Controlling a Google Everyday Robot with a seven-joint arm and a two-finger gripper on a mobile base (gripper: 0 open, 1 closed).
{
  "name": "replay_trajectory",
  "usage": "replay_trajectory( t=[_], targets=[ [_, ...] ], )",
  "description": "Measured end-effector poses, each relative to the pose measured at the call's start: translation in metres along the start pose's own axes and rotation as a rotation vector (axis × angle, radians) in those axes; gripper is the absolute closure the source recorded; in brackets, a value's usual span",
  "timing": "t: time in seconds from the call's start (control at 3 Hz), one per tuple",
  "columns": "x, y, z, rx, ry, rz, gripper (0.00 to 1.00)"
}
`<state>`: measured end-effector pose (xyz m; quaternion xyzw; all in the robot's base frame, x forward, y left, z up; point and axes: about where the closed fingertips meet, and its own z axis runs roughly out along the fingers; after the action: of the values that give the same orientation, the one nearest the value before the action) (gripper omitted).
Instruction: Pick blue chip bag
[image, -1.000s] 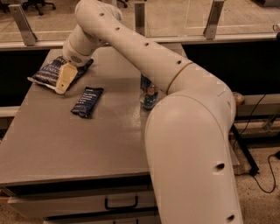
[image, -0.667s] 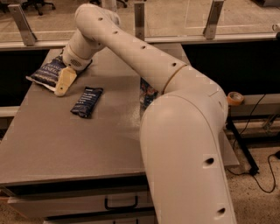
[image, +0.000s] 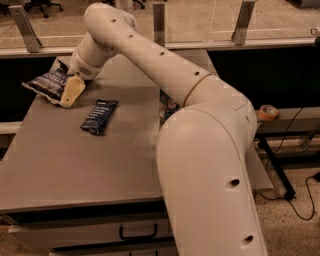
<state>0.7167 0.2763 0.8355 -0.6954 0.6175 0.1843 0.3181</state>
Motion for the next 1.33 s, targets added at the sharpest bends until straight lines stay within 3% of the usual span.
replay_trajectory(
  t=[0.33, 0.67, 1.0, 1.33],
  targets=[
    [-0.002, -0.001, -0.002, 0.0, 0.0, 0.0, 0.87],
    [-0.005, -0.002, -0.006, 0.0, 0.0, 0.0, 1.0],
    [-0.005, -0.002, -0.006, 0.0, 0.0, 0.0, 1.0],
    [-0.015, -0.002, -0.047, 0.092, -0.026, -0.06, 1.0]
  ],
)
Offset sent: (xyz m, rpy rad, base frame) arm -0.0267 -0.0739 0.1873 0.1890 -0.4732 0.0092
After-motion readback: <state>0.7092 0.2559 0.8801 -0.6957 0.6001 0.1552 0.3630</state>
